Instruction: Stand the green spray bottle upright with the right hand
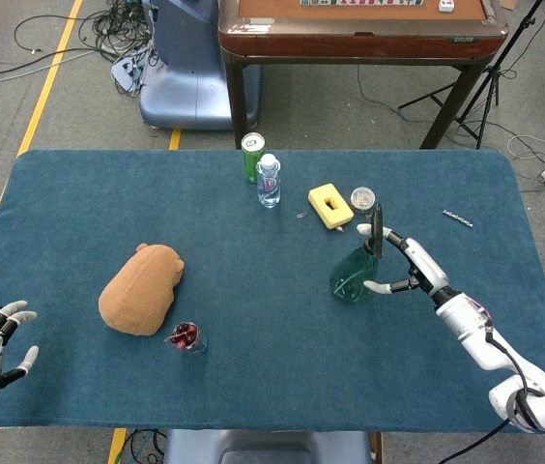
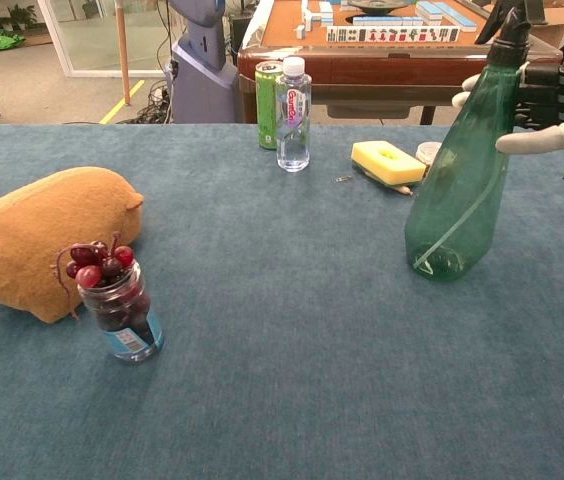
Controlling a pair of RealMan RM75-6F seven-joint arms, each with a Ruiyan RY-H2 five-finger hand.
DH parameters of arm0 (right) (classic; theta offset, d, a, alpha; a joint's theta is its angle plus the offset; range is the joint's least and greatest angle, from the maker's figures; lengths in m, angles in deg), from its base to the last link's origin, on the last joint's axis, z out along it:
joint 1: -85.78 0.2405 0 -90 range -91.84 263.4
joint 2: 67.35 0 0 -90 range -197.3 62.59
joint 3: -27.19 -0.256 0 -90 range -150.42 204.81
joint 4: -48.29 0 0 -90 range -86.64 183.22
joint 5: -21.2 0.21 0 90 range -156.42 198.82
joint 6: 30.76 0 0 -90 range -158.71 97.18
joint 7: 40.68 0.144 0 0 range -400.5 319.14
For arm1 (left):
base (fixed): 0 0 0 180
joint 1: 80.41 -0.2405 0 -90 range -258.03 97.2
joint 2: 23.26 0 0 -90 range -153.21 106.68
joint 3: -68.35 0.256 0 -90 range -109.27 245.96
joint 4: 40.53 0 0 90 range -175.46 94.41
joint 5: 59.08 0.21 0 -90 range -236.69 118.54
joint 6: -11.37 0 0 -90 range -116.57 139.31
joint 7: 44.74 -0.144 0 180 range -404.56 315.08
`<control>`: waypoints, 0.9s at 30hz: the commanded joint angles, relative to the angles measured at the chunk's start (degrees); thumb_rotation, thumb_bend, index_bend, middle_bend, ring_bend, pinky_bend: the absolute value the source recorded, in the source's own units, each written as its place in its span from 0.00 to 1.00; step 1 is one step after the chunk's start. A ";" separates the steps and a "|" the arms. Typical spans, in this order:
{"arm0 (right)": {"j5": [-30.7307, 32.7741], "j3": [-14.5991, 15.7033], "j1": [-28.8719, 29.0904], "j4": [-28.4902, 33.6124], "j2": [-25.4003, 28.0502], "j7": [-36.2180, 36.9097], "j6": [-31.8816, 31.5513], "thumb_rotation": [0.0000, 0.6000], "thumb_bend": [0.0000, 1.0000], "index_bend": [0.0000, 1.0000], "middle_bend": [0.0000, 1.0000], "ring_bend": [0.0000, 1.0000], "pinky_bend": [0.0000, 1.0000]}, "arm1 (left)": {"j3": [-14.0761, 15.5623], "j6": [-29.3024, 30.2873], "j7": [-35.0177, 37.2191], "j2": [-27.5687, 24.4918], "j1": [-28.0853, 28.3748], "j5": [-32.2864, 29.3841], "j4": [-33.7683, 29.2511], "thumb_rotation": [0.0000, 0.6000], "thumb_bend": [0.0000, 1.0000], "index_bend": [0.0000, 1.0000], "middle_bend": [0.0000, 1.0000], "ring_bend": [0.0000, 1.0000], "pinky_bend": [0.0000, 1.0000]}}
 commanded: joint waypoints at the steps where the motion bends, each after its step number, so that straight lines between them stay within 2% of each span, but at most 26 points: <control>1: 0.54 0.23 -0.51 1.23 1.44 -2.60 -0.17 1.00 0.08 0.21 0.14 0.07 0.02 | -0.03 -0.10 -0.08 0.02 0.19 0.17 -0.14 1.00 0.33 0.33 0.23 0.21 0.25; 5: 0.80 0.49 -1.26 1.56 2.97 -9.05 -0.92 1.00 0.08 0.21 0.14 0.07 0.01 | -0.11 0.02 -0.02 -0.05 0.23 0.16 -0.06 1.00 0.33 0.33 0.23 0.21 0.25; 7: 0.73 0.73 -1.92 1.28 3.79 -16.52 -2.01 1.00 0.09 0.21 0.14 0.06 0.01 | -0.17 0.01 -0.05 -0.09 0.27 0.07 -0.04 1.00 0.33 0.33 0.23 0.21 0.25; 9: 0.80 0.75 -3.33 0.93 4.60 -28.47 -4.79 1.00 0.15 0.21 0.14 0.06 0.01 | -0.23 0.05 -0.06 -0.04 0.33 0.06 -0.01 1.00 0.33 0.33 0.23 0.21 0.25; 11: 1.64 0.24 -5.09 1.49 4.67 -37.57 -8.12 1.00 0.21 0.21 0.18 0.07 0.02 | -0.27 0.04 -0.07 0.05 0.40 0.06 0.06 1.00 0.33 0.33 0.23 0.21 0.25; 13: 2.72 0.05 -7.93 3.60 5.87 -46.41 -12.43 1.00 0.23 0.21 0.22 0.10 0.04 | -0.30 -0.08 -0.12 0.10 0.57 0.16 0.21 1.00 0.33 0.33 0.23 0.21 0.25; 16: 4.37 0.47 -11.19 7.39 8.27 -53.47 -15.59 1.00 0.23 0.21 0.26 0.13 0.08 | -0.46 -0.26 -0.13 0.19 0.82 0.11 0.38 1.00 0.33 0.33 0.23 0.21 0.25; 20: 5.35 1.88 -15.24 10.81 10.77 -59.75 -18.92 1.00 0.23 0.21 0.27 0.14 0.12 | -0.74 -0.39 -0.05 0.47 1.29 0.27 0.56 1.00 0.33 0.33 0.23 0.21 0.25; 27: 6.11 4.35 -21.73 13.51 12.63 -62.43 -23.44 1.00 0.23 0.21 0.28 0.14 0.12 | -1.08 -0.39 -0.43 0.78 2.02 0.88 0.05 1.00 0.33 0.33 0.23 0.21 0.25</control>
